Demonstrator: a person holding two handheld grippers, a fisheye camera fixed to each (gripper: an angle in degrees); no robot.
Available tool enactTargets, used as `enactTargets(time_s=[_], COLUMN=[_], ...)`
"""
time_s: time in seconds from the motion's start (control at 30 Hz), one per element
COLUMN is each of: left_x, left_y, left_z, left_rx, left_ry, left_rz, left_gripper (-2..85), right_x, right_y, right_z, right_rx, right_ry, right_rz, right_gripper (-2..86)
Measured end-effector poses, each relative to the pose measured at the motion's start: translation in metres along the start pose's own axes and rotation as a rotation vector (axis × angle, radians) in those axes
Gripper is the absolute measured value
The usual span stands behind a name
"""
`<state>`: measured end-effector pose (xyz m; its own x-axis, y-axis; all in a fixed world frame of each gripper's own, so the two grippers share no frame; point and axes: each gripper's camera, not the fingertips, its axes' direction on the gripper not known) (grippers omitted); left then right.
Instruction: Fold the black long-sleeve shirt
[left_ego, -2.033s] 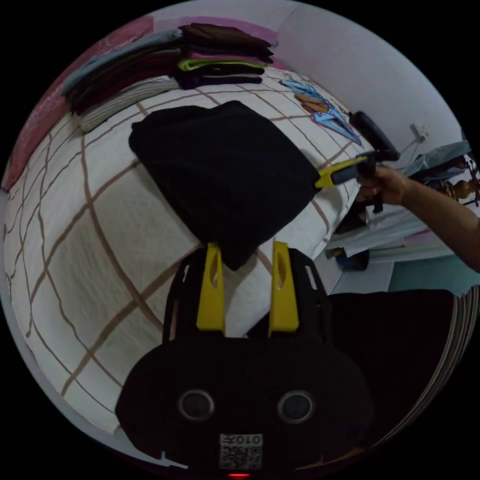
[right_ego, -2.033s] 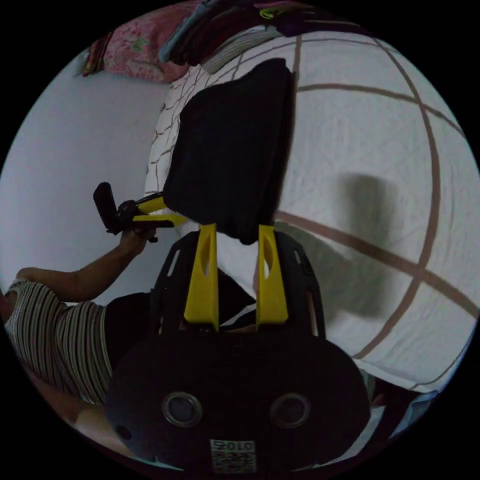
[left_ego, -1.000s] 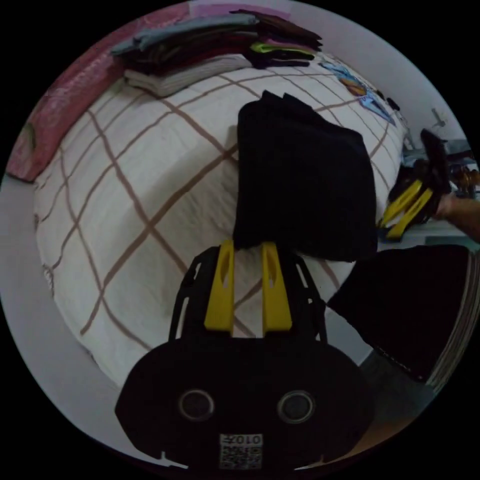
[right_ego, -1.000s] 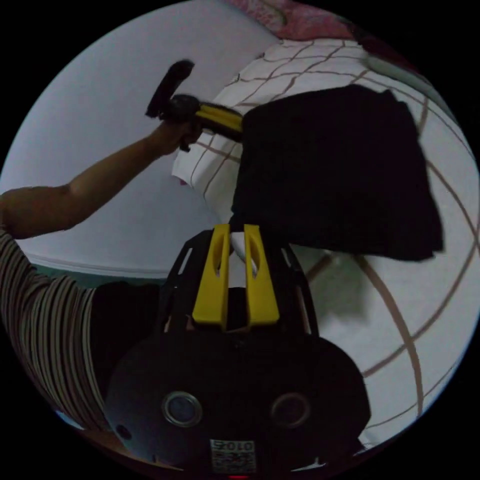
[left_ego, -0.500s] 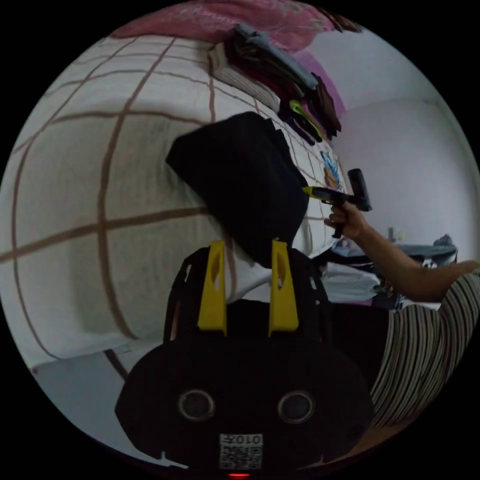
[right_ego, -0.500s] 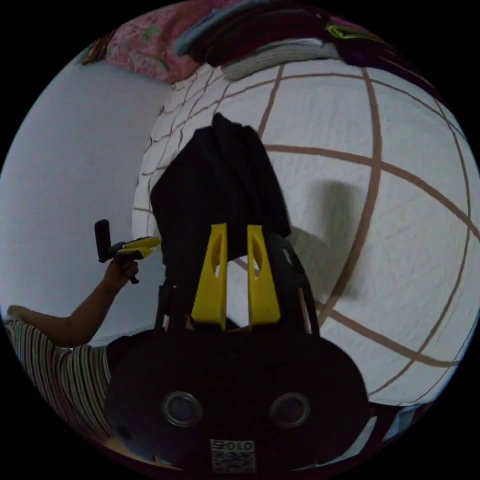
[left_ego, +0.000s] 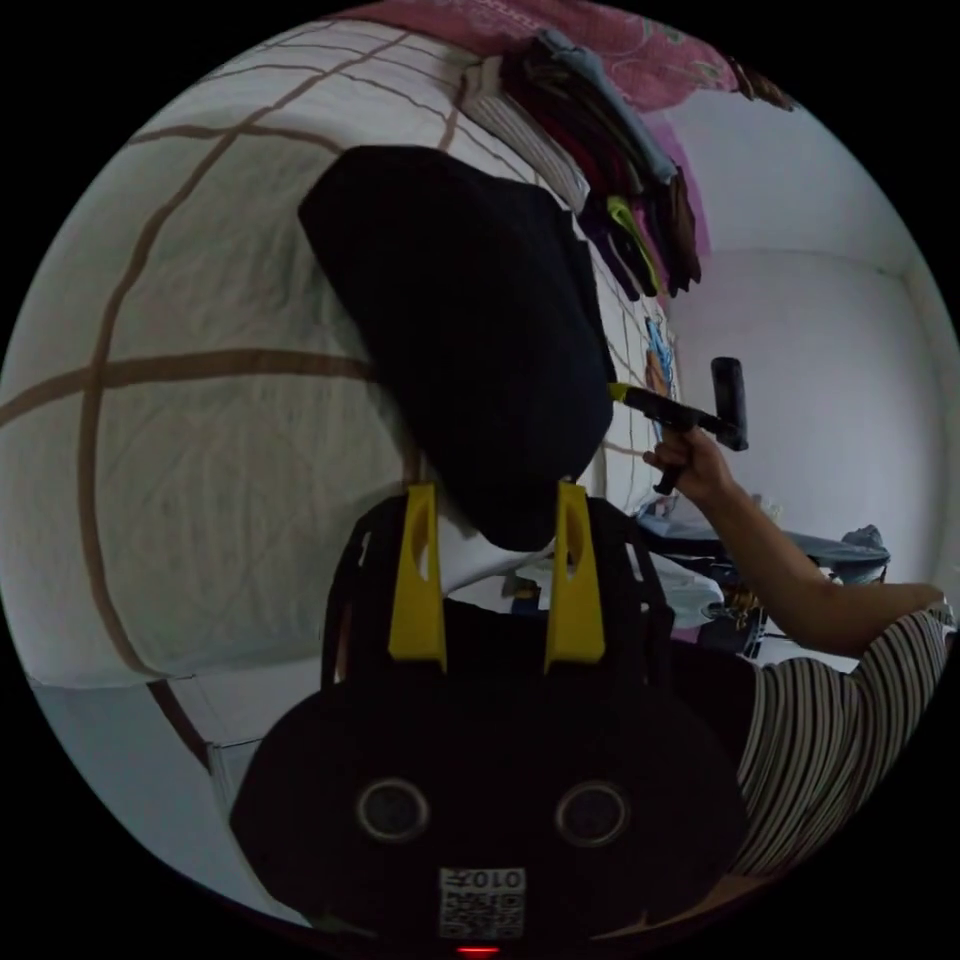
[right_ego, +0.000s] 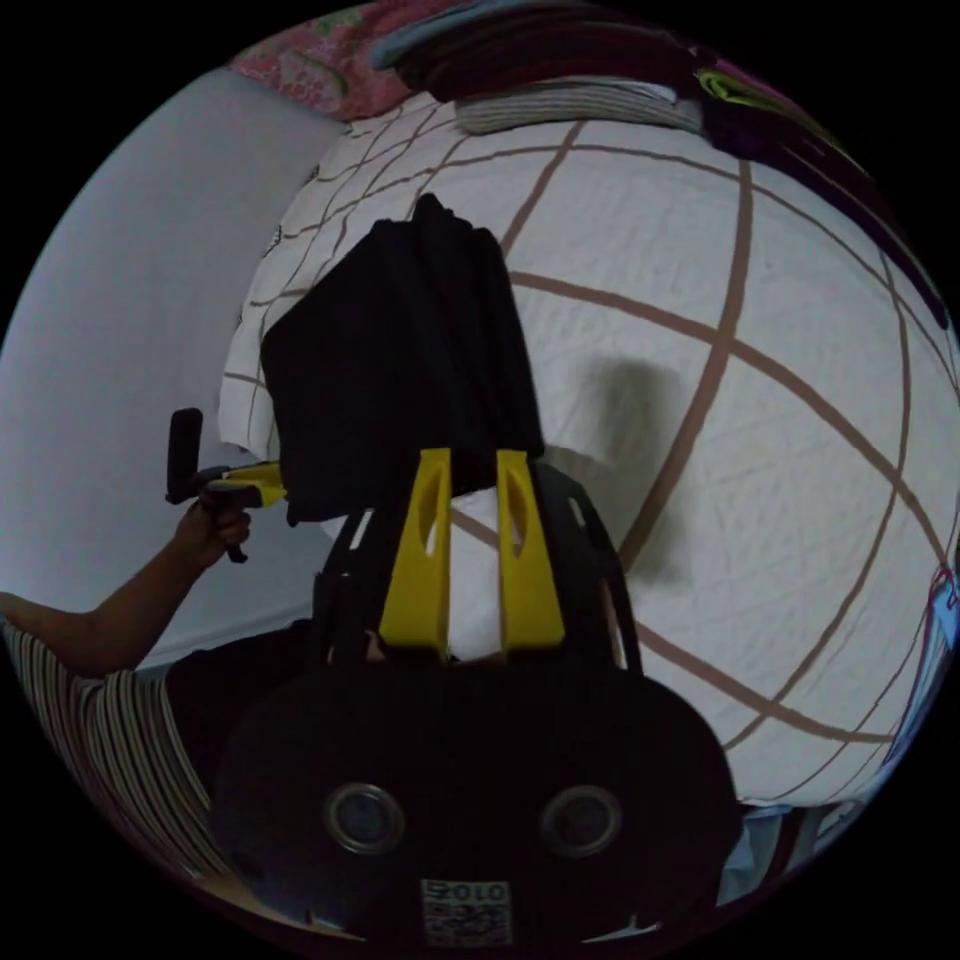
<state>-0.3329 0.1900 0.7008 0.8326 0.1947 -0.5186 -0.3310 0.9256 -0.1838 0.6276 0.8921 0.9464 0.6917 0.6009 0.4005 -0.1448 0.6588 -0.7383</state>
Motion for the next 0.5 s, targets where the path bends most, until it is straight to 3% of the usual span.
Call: enactTargets(time_s=[0.17,0.5], left_x=[-0.02,-0.048], left_y=[0.001,0.001], left_z=[0.004,0.002], left_rx=[-0.012,-0.038], left_ry=[0.007,0.028], left_rz=[-0.013,-0.011], left_gripper=[16.9,17.0], right_x=[0.009,0.024], right_y=[-0.011,-0.036], right_z=[-0.007,-0.007], right_rx=[0.014,-0.021], right_ry=[-0.028,-0.177], right_rz=[0.018,0.076], right_gripper=[16.5,14.3])
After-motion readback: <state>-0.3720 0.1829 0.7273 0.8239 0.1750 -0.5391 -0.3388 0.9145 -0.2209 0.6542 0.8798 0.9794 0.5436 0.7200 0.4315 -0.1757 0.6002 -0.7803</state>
